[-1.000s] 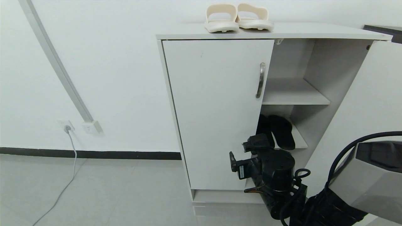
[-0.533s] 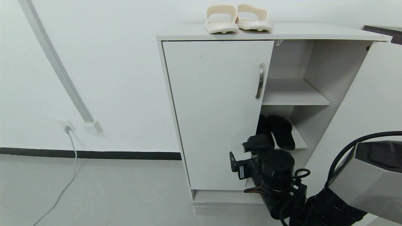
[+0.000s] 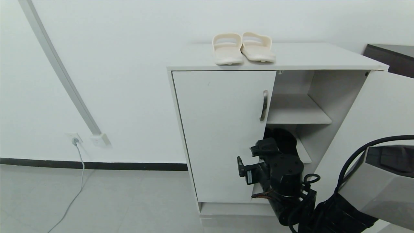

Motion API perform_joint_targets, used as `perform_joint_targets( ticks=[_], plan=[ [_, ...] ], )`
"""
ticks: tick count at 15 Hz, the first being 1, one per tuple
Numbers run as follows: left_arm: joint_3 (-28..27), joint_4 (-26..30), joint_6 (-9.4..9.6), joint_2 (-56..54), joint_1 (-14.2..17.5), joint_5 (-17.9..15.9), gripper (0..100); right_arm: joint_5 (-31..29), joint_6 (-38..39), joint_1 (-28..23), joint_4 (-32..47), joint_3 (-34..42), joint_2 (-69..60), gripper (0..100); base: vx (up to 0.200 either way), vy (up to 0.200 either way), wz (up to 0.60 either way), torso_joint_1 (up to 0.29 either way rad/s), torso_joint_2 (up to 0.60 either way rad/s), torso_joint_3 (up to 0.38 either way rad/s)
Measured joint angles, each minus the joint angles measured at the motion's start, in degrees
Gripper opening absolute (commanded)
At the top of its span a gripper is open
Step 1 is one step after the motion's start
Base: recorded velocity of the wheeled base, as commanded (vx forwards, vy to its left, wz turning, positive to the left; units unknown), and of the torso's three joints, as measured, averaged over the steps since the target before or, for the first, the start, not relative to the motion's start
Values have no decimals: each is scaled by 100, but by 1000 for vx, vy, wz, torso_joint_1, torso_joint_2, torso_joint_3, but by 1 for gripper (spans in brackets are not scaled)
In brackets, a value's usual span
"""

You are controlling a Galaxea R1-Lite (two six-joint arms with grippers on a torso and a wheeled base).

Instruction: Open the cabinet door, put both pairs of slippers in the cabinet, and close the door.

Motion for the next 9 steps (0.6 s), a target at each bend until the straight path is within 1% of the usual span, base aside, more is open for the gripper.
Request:
perform_joint_targets(
  ticks=[5, 9],
  plan=[
    [0, 2, 0, 0, 0, 0, 0, -5, 0, 10, 2, 2, 52, 100, 0, 0, 0, 135, -462, -326],
    [0, 0, 0, 0, 0, 2, 0, -5, 0, 10, 2, 2, 66, 100, 0, 0, 0, 178, -487, -314]
  ],
)
